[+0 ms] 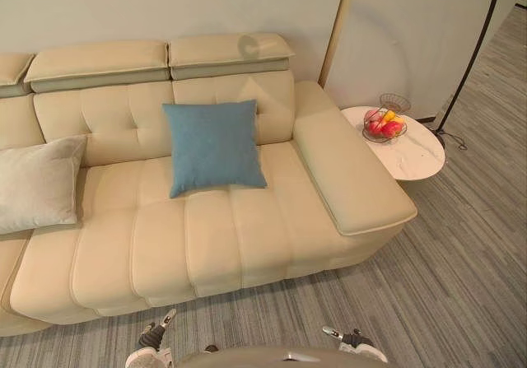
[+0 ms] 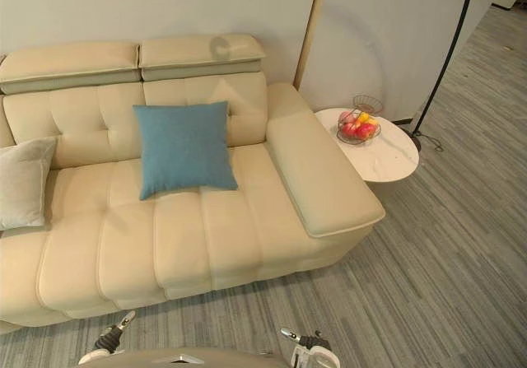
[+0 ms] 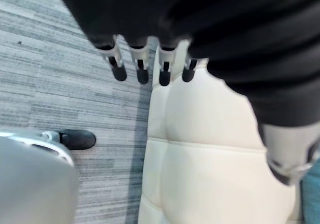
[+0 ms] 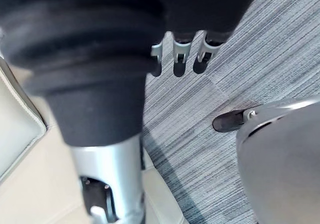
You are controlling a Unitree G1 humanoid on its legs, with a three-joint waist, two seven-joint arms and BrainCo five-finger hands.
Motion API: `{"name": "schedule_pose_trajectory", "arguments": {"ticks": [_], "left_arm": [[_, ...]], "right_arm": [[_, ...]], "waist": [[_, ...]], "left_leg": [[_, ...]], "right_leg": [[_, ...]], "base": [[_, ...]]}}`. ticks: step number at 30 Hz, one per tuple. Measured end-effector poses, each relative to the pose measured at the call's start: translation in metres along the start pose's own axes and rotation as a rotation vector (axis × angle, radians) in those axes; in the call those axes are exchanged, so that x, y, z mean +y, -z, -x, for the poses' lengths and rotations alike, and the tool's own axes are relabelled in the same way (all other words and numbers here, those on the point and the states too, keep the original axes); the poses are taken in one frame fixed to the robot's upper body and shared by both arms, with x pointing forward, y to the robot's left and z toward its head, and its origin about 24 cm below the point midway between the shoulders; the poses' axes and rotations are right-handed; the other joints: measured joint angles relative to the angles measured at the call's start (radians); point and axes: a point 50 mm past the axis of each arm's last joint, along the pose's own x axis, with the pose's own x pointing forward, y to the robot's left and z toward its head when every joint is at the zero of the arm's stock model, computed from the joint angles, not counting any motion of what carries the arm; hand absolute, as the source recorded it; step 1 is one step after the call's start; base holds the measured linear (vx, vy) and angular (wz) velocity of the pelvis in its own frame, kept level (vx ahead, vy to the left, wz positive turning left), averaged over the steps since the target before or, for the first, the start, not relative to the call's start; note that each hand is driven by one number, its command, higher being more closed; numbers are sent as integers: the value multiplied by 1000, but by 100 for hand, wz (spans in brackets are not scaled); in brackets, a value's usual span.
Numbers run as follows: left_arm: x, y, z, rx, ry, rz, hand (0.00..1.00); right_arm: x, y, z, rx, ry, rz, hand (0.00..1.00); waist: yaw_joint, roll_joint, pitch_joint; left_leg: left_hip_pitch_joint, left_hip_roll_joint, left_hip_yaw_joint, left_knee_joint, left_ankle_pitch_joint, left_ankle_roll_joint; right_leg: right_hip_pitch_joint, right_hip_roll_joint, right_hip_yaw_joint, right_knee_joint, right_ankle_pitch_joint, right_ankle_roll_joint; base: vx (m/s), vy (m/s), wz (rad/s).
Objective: Pick up cushions and gather them together orderly.
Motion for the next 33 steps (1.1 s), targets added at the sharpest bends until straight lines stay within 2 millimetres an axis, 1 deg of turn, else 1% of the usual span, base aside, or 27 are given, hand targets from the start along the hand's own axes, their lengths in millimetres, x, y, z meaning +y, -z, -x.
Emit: {"name": "schedule_pose_trajectory", "arguments": {"ticks": [7,9,10,14,17,18,22,29,31,32,33], "left_arm": [[0,0,0,3,1,-1,0],[-1,0,0,1,3,-3,0],[-1,-1,0,0,4,-4,0],[-2,-2,0,-3,13,-25,0],[-2,-1,-1,-2,30,-35,0],[-2,-1,-1,-2,35,-41,0],[-1,0,-1,12,36,-46,0],[-5,-3,-2,3,53,-64,0],[-6,-5,-2,0,55,-65,0],[-4,-5,-2,-2,50,-61,0],[-4,-6,-2,-3,48,-60,0]], "right_arm": [[0,0,0,2,1,-2,0],[0,1,0,6,1,-1,0],[0,1,0,7,0,-1,0],[0,1,0,14,-1,0,0],[0,3,0,27,-3,1,0],[0,2,0,25,-4,1,0],[1,-1,-1,20,-18,-3,0],[-2,2,-1,27,-9,-16,0],[-2,3,0,29,-8,-17,0],[-2,2,0,27,-9,-17,0],[-2,2,0,27,-8,-17,0]], "waist": [[-2,3,-1],[-1,4,-1],[1,5,-1],[-1,9,-2],[-1,11,-2],[-1,11,-2],[-13,12,-1],[-20,16,9],[-19,17,14],[-13,7,28],[-9,1,30]], "left_leg": [[-7,-1,-11,-2,1,1],[-12,-1,-16,-3,1,1],[-14,-1,-16,-5,-5,-8],[-27,-1,-13,-5,-12,-9],[-25,1,0,1,-18,-12],[-23,3,9,1,-15,-9],[-16,9,27,1,-18,-12],[5,15,56,1,-24,-16],[14,18,75,2,-32,-24],[-8,25,91,72,-73,-47],[-24,24,82,106,-92,-66]], "right_leg": [[0,-2,-15,-2,0,0],[0,-2,-22,-5,3,5],[0,-2,-22,-8,3,5],[-5,-2,-24,-25,11,10],[-2,0,-20,-38,29,23],[-2,1,-16,-47,36,28],[2,7,-11,-59,46,30],[4,10,10,-54,50,27],[-2,14,34,-50,51,25],[-26,16,78,-43,54,21],[-37,16,99,-42,54,19]], "base": [[0,0,4],[-7,-4,11],[0,0,0],[9,-3,-2],[56,-11,-13],[57,-19,-24],[41,-29,-13],[-39,-27,-13],[-92,-7,-41],[-99,11,-60],[-87,12,-71]]}}
